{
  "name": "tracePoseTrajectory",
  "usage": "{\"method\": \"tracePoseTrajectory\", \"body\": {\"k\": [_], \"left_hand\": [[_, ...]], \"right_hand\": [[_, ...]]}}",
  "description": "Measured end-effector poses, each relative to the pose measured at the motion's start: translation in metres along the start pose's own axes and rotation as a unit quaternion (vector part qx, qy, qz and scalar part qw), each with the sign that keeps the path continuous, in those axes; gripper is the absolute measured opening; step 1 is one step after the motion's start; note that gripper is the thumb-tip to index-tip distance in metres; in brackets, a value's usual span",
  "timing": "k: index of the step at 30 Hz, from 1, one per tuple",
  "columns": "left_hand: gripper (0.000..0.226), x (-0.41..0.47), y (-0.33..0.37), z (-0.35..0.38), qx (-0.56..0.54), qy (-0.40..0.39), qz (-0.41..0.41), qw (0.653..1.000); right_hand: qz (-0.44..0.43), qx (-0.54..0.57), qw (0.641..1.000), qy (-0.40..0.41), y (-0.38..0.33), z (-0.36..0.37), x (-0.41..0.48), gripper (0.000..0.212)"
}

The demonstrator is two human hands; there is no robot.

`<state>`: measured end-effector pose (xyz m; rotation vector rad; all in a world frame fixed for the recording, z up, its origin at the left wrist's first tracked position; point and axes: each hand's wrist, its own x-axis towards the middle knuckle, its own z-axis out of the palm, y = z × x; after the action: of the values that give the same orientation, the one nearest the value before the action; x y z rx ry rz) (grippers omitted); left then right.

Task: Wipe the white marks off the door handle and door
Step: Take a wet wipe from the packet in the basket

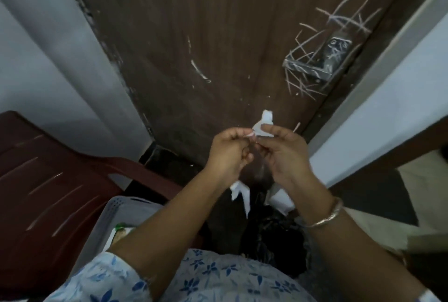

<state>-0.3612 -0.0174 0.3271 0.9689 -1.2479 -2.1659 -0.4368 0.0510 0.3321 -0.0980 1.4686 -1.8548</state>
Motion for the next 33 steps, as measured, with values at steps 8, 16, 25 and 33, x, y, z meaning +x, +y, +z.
{"method": "tracePoseTrajectory", "body": {"k": [8, 16, 25, 33], "left_hand": [[0.02, -0.002, -0.048, -0.032, 0.067, 0.073, -0.076, 0.992], [0.017, 0.012, -0.035, -0.051, 0.238, 0.071, 0.056, 0.967], [0.042, 0.024, -0.018, -0.056, -0.058, -0.045, -0.092, 0.993], [0.081, 0.039, -0.001, -0.052, -0.024, -0.043, 0.008, 0.999]], "right_hand": [[0.084, -0.082, 0.993, -0.011, 0.057, -0.031, -0.005, 0.028], [-0.029, -0.251, 0.961, -0.114, 0.04, -0.02, 0.018, 0.041], [-0.057, -0.129, 0.982, -0.129, 0.034, -0.007, 0.032, 0.027], [-0.1, -0.142, 0.975, -0.136, 0.016, -0.012, 0.04, 0.045]]}}
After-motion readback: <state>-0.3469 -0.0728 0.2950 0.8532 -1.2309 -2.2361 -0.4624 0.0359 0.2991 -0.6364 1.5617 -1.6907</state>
